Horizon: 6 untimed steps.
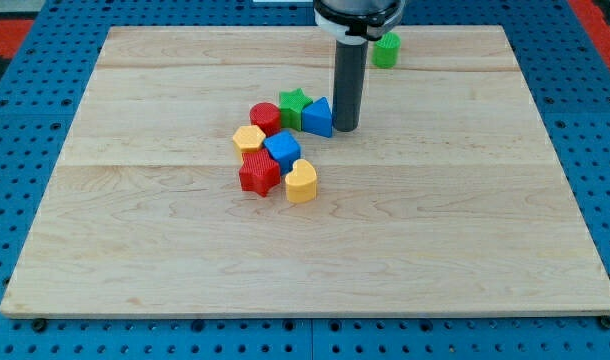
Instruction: Nudge the blue triangle along with the green star left a bit
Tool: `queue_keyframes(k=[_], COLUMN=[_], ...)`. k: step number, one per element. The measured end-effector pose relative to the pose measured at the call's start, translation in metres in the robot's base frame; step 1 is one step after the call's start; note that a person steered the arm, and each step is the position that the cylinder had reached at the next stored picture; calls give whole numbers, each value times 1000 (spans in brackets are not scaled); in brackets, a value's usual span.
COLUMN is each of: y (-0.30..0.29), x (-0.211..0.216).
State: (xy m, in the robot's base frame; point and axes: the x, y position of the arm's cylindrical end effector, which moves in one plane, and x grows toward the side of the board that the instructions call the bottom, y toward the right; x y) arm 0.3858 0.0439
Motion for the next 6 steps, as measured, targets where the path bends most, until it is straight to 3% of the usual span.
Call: queue_keyframes(k=[2, 3, 4, 6], y=[19, 37, 21, -10], x=[8, 33, 39, -19])
